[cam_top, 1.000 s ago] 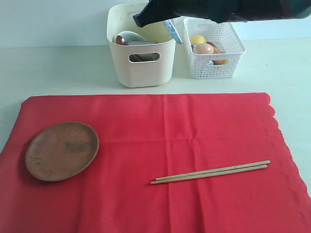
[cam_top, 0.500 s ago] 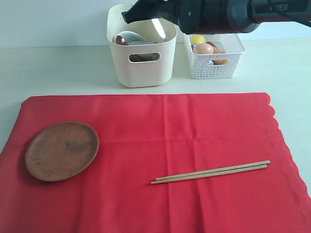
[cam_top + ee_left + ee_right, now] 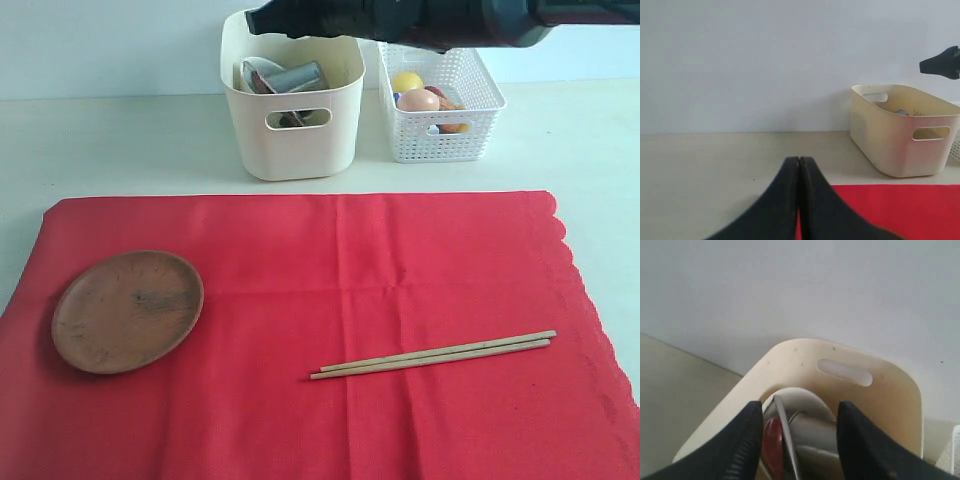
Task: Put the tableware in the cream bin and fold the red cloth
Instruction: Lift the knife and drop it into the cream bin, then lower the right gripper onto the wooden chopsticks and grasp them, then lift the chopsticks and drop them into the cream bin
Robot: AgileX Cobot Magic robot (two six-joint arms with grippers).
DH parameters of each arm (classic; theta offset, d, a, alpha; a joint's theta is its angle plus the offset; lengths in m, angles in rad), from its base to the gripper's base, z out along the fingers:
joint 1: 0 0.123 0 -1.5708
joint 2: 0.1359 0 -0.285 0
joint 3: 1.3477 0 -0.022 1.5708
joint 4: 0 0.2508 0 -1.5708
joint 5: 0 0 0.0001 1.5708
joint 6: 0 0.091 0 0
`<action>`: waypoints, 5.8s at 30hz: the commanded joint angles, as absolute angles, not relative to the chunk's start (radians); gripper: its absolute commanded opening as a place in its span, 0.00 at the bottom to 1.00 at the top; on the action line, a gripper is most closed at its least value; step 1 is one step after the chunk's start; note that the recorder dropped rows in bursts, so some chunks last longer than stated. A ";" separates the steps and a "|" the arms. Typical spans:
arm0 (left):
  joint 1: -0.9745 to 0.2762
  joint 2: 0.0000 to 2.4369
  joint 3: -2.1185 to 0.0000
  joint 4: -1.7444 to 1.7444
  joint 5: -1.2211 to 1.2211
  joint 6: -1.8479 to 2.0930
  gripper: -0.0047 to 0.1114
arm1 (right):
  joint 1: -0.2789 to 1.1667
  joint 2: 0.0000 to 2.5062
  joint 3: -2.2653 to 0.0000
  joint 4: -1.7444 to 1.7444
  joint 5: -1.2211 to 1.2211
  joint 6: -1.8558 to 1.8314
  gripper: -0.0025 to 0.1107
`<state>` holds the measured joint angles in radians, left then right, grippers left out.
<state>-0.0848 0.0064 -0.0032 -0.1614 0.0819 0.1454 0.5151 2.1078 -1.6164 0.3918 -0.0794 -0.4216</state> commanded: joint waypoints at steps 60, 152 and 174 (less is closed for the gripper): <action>-0.090 0.000 0.000 -0.166 0.086 0.145 0.06 | 0.687 1.780 -0.893 -0.027 0.797 -0.571 0.47; -0.090 0.000 0.000 -0.166 0.086 0.145 0.06 | 0.544 2.109 -1.554 0.367 -0.249 -0.580 0.11; -0.090 0.000 0.000 -0.166 0.086 0.145 0.06 | 0.544 2.030 -1.554 0.367 -0.170 -0.580 0.44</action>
<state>-0.0848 0.0064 -0.0032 -0.1614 0.0819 0.1454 0.5494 2.0769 -1.5465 0.3692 -0.1904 -0.5747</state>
